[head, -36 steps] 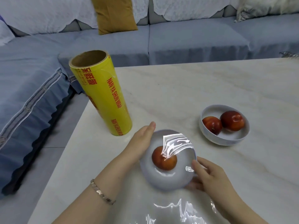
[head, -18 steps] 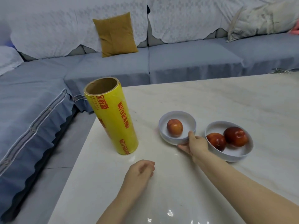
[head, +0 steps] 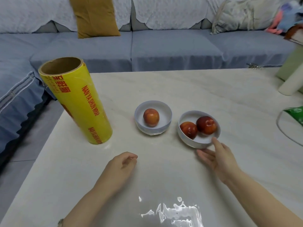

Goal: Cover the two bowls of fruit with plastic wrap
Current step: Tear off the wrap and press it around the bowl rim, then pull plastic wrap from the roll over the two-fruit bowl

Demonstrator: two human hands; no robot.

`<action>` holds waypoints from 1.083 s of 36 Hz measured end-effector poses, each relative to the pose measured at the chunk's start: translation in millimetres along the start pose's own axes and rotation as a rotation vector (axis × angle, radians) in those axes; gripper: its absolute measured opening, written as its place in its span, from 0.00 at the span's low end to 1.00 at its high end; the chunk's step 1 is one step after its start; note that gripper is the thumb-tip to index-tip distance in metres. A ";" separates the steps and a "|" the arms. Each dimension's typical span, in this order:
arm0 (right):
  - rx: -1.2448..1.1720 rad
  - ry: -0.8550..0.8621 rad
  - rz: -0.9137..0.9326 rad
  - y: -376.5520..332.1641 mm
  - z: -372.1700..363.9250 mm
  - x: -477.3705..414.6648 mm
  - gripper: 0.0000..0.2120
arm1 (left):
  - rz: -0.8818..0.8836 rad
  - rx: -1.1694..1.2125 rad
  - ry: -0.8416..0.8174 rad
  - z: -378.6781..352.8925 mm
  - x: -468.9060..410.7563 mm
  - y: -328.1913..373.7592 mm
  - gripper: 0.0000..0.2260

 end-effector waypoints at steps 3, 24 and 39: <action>0.060 -0.021 0.059 -6.2 2.7 -9.2 0.24 | 0.021 -0.014 -0.005 0.4 5.2 -4.0 0.10; 0.514 -0.268 0.036 50.7 -32.6 62.1 0.13 | 0.135 -0.103 0.392 74.7 -0.4 -16.8 0.35; 0.975 -0.027 0.372 26.4 -48.9 65.9 0.10 | -0.029 0.017 0.801 138.5 -47.1 6.0 0.48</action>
Point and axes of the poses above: each hand's wrist, its own x-axis away from the middle knuckle, its own z-axis out of the back of the hand, y = z × x, the point moved 9 cm from there along -x, towards the middle knuckle, and after that the axes turned 12 degrees about -z, right-handed, at the moved point
